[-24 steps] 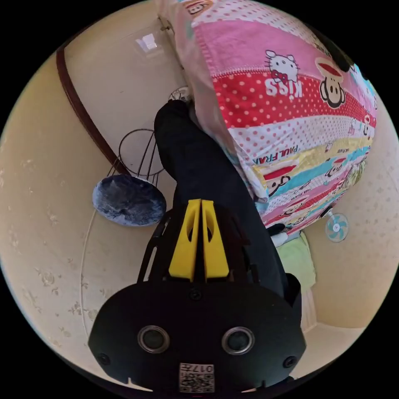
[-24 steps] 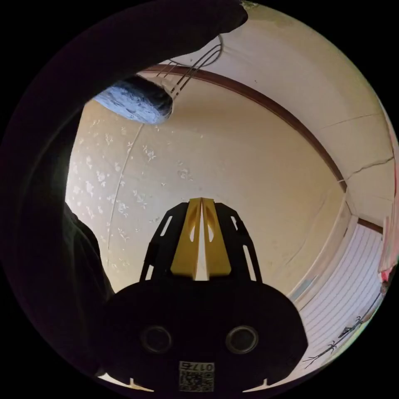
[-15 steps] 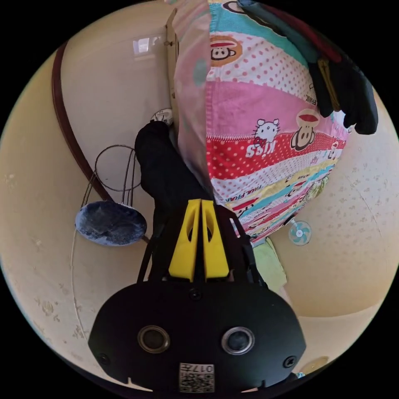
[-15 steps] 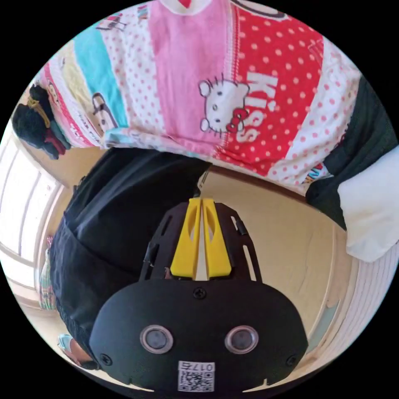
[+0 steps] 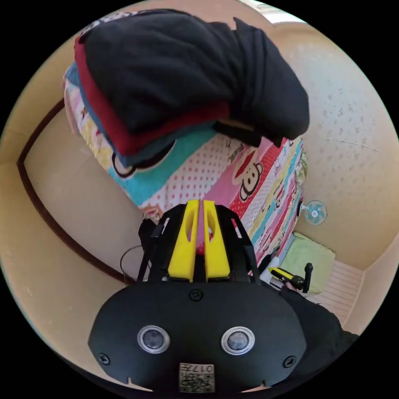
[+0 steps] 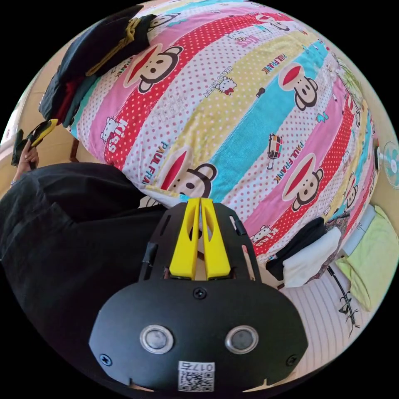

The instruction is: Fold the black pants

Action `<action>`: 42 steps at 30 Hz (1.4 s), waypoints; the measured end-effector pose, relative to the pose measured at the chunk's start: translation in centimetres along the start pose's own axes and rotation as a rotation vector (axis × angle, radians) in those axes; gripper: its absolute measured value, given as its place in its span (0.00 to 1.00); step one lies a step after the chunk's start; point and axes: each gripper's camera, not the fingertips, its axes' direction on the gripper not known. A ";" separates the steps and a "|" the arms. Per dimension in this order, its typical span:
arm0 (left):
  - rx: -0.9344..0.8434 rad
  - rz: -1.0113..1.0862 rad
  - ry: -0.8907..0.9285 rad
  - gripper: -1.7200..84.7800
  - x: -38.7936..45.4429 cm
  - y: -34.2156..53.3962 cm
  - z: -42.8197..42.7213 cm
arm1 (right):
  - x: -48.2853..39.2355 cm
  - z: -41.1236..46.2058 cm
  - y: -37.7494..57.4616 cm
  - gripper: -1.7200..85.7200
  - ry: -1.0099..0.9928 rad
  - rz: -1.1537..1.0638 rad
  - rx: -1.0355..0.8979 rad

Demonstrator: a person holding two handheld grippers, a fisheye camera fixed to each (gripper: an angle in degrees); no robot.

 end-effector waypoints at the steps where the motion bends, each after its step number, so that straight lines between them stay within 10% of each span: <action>1: 0.075 0.045 0.053 0.09 0.6 -2.2 -1.8 | -0.4 -0.5 -0.5 0.02 -0.010 0.018 0.023; 14: 0.220 0.002 0.086 0.09 2.5 -14.8 -1.1 | 0.1 4.9 3.8 0.02 -0.126 0.413 -0.071; 17: 0.239 0.167 0.482 0.03 3.0 -12.0 -2.2 | -1.3 6.5 4.6 0.02 -0.088 0.434 -0.105; 20: -0.033 0.334 0.731 0.02 7.5 -9.9 0.8 | -2.3 7.9 4.4 0.02 -0.117 0.445 -0.116; 25: -0.664 1.281 0.327 0.02 24.7 5.1 7.3 | -2.9 8.9 1.3 0.02 -0.176 0.436 -0.106; 30: -0.966 1.525 0.193 0.03 24.9 14.7 10.5 | -4.3 9.4 -2.3 0.02 -0.183 0.356 -0.107; 42: -0.346 0.316 0.291 0.16 6.1 -3.4 5.1 | -5.7 16.9 -2.6 0.02 -0.260 0.389 -0.249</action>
